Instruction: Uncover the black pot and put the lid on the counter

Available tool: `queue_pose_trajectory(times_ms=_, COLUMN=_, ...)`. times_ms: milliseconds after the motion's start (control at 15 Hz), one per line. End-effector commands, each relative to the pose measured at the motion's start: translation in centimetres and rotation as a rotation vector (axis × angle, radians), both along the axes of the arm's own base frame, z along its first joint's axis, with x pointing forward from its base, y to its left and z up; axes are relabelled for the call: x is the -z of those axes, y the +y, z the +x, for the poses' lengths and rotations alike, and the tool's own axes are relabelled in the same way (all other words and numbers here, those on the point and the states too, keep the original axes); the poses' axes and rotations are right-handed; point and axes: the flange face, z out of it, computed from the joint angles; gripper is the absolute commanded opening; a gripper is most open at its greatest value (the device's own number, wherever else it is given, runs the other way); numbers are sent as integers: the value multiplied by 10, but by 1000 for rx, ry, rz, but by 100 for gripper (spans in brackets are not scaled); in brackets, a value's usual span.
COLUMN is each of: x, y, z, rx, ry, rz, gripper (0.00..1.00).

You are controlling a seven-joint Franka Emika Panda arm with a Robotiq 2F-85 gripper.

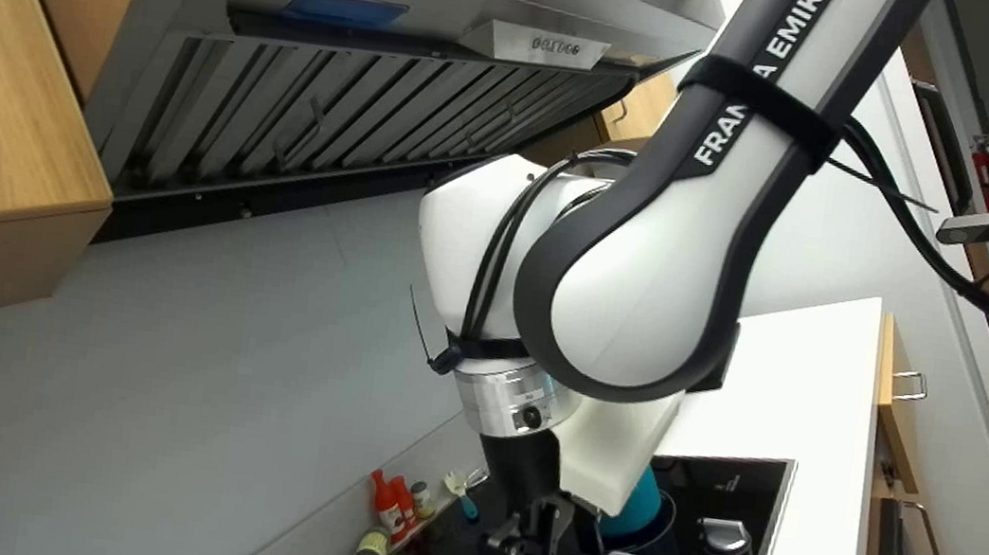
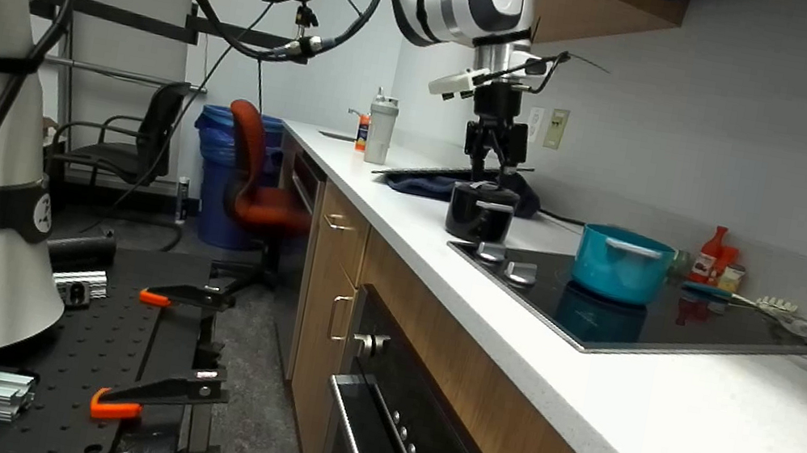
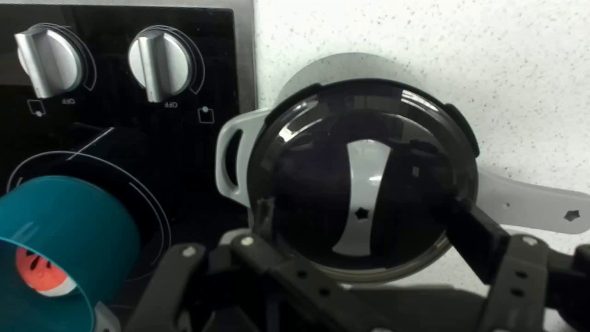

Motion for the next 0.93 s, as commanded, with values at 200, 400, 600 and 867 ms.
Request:
queue_pose_trajectory(times_ms=200, x=-3, y=0, z=9, rx=45, ry=-8, rz=33, gripper=39)
queue_pose_trajectory(times_ms=400, x=-7, y=-2, z=10, rx=53, ry=-12, rz=37, gripper=18)
queue_pose_trajectory(times_ms=600, x=-10, y=-3, z=8, rx=56, ry=-17, rz=37, gripper=0)
queue_pose_trajectory(times_ms=867, x=-23, y=0, z=-4, rx=32, ry=-15, rz=13, gripper=4)
